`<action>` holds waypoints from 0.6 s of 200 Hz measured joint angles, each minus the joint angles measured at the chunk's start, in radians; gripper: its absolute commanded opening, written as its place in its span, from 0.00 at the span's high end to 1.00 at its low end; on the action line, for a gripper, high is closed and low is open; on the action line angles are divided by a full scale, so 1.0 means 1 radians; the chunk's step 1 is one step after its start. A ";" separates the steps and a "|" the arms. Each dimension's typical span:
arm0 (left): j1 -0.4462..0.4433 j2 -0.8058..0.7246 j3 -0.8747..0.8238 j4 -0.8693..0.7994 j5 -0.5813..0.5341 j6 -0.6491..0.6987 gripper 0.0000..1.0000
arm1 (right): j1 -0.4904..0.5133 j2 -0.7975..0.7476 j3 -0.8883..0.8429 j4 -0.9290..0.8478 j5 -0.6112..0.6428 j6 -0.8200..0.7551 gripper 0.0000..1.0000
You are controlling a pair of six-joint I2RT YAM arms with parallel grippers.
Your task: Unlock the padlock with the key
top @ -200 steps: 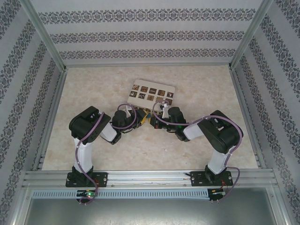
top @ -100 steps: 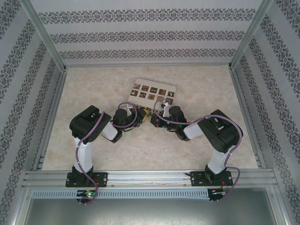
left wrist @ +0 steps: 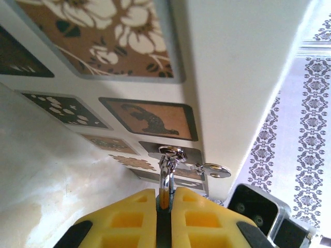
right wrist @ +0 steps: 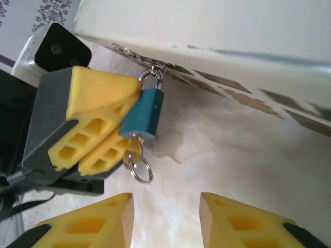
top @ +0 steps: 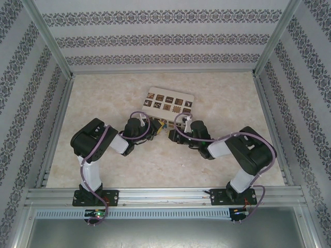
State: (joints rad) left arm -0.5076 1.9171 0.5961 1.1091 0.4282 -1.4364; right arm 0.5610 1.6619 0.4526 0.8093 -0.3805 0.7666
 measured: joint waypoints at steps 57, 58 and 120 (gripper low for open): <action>-0.015 -0.076 0.000 -0.113 -0.006 -0.002 0.89 | 0.049 -0.337 -0.045 -0.196 0.158 -0.292 0.44; -0.016 -0.079 0.000 -0.117 -0.006 -0.002 0.89 | 0.054 -0.346 -0.045 -0.203 0.164 -0.305 0.44; -0.023 -0.143 -0.002 -0.212 -0.012 -0.023 0.89 | 0.241 -0.534 -0.044 -0.343 0.423 -0.883 0.02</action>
State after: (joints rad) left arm -0.5308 1.7737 0.5938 0.8974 0.4160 -1.4590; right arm 0.8017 1.1282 0.4084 0.4660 0.0422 -0.1169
